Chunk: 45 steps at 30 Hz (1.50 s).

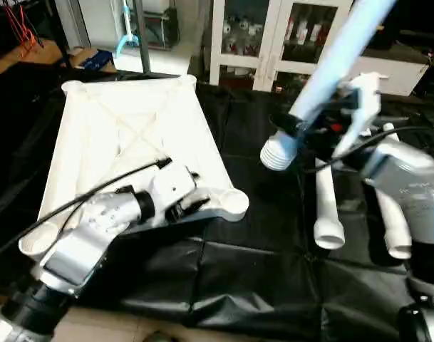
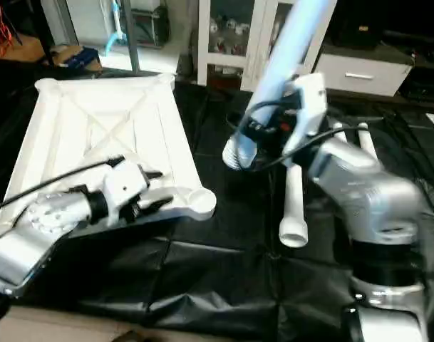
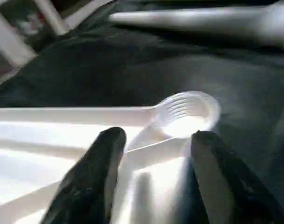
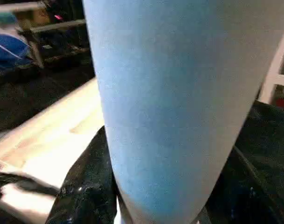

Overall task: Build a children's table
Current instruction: Pick table leg

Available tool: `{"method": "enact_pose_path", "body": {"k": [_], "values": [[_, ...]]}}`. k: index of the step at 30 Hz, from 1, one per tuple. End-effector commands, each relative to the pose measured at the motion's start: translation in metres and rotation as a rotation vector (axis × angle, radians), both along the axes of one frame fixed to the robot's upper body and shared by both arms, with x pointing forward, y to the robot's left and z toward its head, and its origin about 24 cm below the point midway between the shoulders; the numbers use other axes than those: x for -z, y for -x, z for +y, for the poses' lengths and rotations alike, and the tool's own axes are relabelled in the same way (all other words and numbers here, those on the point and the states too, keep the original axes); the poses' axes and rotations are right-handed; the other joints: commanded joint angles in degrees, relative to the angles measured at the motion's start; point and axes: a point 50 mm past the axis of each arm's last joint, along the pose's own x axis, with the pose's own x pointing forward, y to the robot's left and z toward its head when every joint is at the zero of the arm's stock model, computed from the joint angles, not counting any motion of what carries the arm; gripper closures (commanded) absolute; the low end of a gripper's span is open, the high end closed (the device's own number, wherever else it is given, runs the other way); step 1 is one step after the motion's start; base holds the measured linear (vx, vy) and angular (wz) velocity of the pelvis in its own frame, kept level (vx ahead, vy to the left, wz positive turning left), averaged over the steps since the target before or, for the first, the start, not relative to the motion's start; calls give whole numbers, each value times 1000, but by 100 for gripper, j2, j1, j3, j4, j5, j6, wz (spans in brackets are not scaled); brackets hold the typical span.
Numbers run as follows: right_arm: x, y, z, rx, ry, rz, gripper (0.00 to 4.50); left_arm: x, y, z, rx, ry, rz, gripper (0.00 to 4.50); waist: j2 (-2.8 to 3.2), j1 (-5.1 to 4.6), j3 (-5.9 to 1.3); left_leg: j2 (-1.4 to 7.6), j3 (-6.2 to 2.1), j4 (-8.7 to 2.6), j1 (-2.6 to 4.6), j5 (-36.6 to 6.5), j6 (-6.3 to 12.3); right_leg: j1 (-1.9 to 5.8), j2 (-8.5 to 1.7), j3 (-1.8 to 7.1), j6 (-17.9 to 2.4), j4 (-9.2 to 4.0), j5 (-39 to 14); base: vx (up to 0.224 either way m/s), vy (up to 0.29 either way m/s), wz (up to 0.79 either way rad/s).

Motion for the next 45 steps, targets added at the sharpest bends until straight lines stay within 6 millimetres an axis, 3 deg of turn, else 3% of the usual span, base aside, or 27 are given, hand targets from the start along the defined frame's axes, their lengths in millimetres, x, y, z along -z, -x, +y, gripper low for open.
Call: {"method": "enact_pose_path", "body": {"k": [1, 8, 9, 10, 11, 12, 13, 14, 15, 16, 18, 20, 23, 27, 29, 31, 32, 35, 45], "values": [[3, 0, -2, 13, 15, -4, 264, 2, 4, -2, 50, -4, 35, 231, 9, -22, -408, 292, -97, -450, 61, -703, -196, 272, -484, 352, -843, -461, -1097, 0, 0, 0], [7, 7, -1, -46, 0, -3, 264, 13, -4, 12, 52, -128, 30, 291, 6, -45, -399, 294, -104, -463, 73, -795, -127, 270, -478, 355, -688, -505, -1327, 0, 0, 0], [9, 10, -1, -69, -5, 0, 264, 14, -9, 17, 43, -154, 13, 300, 33, -42, -406, 297, -109, -459, 78, -783, -137, 268, -482, 355, -703, -492, -1278, 0, 0, 0], [9, 11, -1, -75, -6, 1, 264, 15, -10, 18, 41, -159, 10, 308, 23, -39, -397, 292, -102, -462, 79, -814, -112, 262, -474, 357, -695, -520, -1273, 0, 0, 0], [11, 15, -2, -103, -6, 11, 264, 16, -14, 20, 41, -178, 0, 315, 66, -36, -405, 297, -114, -464, 79, -815, -120, 271, -475, 358, -709, -504, -1185, 0, 0, 0], [11, 15, -2, -103, -6, 11, 264, 16, -14, 20, 41, -178, 0, 322, 52, -30, -409, 297, -110, -459, 80, -815, -109, 273, -475, 359, -704, -511, -1138, 0, 0, 0], [13, 18, -2, -116, -4, 17, 264, 18, -15, 21, 48, -188, 5, 330, 50, -22, -421, 305, -115, -460, 87, -772, -107, 274, -483, 357, -766, -481, -1005, 0, 0, 0], [14, 19, -3, -122, 0, 22, 264, 19, -15, 21, 56, -194, 13, 350, 85, -24, -422, 302, -112, -457, 89, -782, -121, 269, -474, 354, -809, -482, -916, 0, 0, 0], [14, 21, -3, -126, 3, 24, 264, 21, -16, 22, 61, -201, 18, 350, 72, -23, -425, 310, -120, -460, 78, -764, -128, 287, -486, 354, -841, -463, -854, 0, 0, 0], [15, 22, -4, -127, 6, 25, 264, 22, -16, 22, 68, -212, 21, 359, 107, -15, -422, 312, -125, -461, 82, -767, -135, 280, -484, 353, -871, -464, -816, 0, 0, 0], [14, 24, -7, -123, 11, 25, 264, 27, -15, 23, 92, -221, 49, 366, 127, -19, -417, 309, -124, -464, 90, -875, -168, 280, -490, 354, -909, -473, -874, 0, 0, 0], [14, 24, -9, -117, 13, 25, 264, 29, -13, 23, 111, -222, 72, 387, 98, -26, -408, 304, -121, -466, 86, -973, -170, 286, -499, 359, -911, -494, -1046, 0, 0, 0], [14, 25, -13, -103, 17, 25, 264, 32, -10, 22, 128, -195, 112, 412, 122, -29, -406, 310, -120, -465, 101, -1056, -189, 273, -503, 361, -897, -514, -1234, 0, 0, 0], [14, 26, -14, -97, 20, 25, 264, 31, -11, 21, 125, -177, 101, 413, 118, -29, -416, 311, -124, -460, 87, -977, -162, 283, -496, 356, -948, -494, -1063, 0, 0, 0], [14, 26, -14, -96, 22, 25, 264, 30, -14, 22, 105, -168, 87, 377, 118, -22, -427, 315, -122, -455, 89, -909, -135, 288, -494, 352, -987, -477, -928, 0, 0, 0], [15, 26, -15, -96, 23, 25, 264, 29, -16, 23, 97, -169, 82, 374, 118, -24, -429, 314, -122, -454, 84, -883, -122, 290, -492, 350, -1007, -472, -863, 0, 0, 0], [15, 27, -14, -98, 24, 26, 264, 29, -19, 25, 87, -187, 67, 347, 116, -24, -427, 315, -123, -456, 84, -896, -122, 294, -497, 351, -1012, -472, -872, 0, 0, 0], [15, 27, -13, -108, 27, 31, 264, 32, -19, 28, 94, -211, 73, 347, 112, -23, -416, 310, -125, -460, 86, -960, -104, 294, -503, 357, -929, -504, -1061, 0, 0, 0], [16, 30, -11, -120, 28, 34, 264, 42, -18, 36, 98, -261, 109, 334, 122, -26, -413, 319, -130, -470, 100, -1041, -137, 275, -505, 356, -953, -507, -1101, 0, 0, 0]]}}
